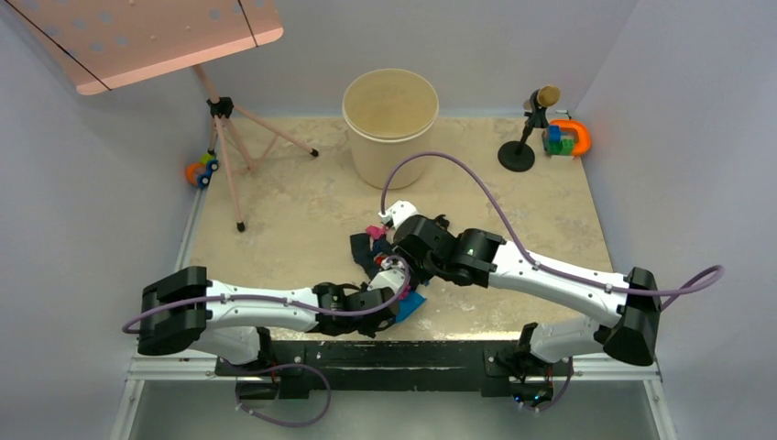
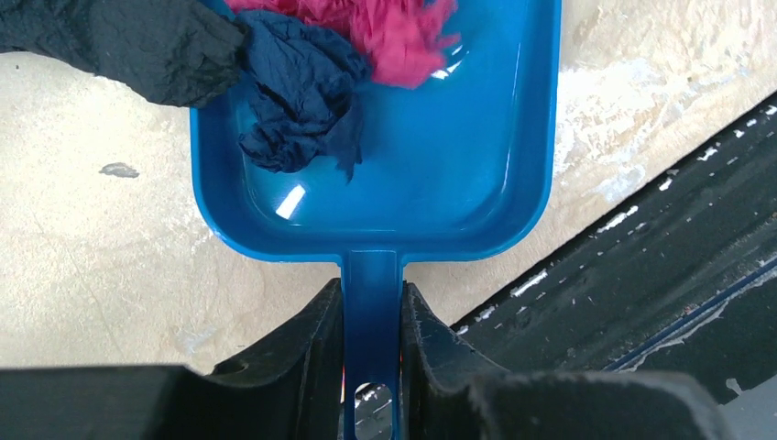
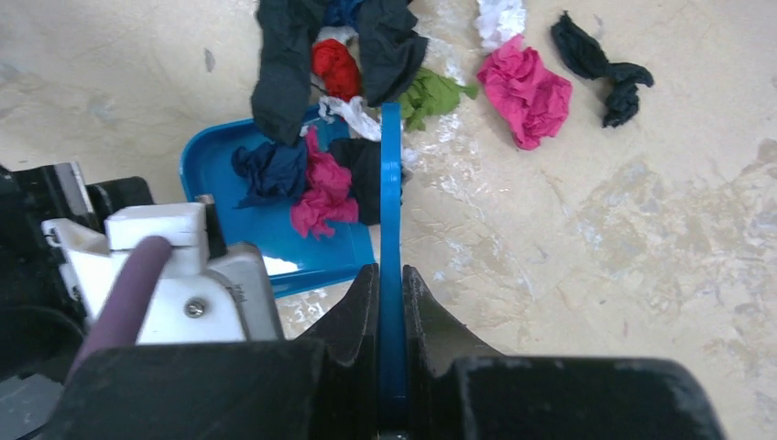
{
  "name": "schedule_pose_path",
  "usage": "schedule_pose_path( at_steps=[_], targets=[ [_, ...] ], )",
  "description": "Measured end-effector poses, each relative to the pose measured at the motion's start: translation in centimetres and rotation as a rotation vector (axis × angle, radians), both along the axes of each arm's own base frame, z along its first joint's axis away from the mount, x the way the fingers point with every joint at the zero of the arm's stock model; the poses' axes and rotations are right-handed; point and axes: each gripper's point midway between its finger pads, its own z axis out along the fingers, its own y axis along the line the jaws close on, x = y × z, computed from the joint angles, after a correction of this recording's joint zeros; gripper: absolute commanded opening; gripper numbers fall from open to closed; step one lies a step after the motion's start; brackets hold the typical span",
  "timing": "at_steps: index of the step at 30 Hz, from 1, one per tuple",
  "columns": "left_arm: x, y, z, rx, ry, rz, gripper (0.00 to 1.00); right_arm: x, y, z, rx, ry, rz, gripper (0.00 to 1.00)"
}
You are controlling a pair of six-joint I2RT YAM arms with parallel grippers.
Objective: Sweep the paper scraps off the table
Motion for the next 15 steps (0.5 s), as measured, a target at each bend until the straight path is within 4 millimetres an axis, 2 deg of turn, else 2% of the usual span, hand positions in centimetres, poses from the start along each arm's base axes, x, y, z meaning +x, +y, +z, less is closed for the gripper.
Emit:
schedule_pose_path(
  at_steps=[3,9,12,15],
  targets=[
    [0.3,0.1,-0.1,0.004,-0.007,0.008,0.0,0.9,-0.9,0.1,-0.017,-0.017,-0.045,0.0],
    [0.4,0.0,-0.4,0.013,-0.009,0.01,0.0,4.2,-3.6,-1.4,-0.144,-0.075,-0.19,0.0],
    [0.4,0.0,-0.4,0.012,-0.01,0.013,0.0,5.0,-3.6,-2.8,-0.207,-0.089,-0.195,0.0],
    [0.5,0.0,-0.4,0.012,-0.012,0.017,0.0,5.2,-2.5,-4.9,-0.237,-0.064,-0.139,0.0]
  ],
)
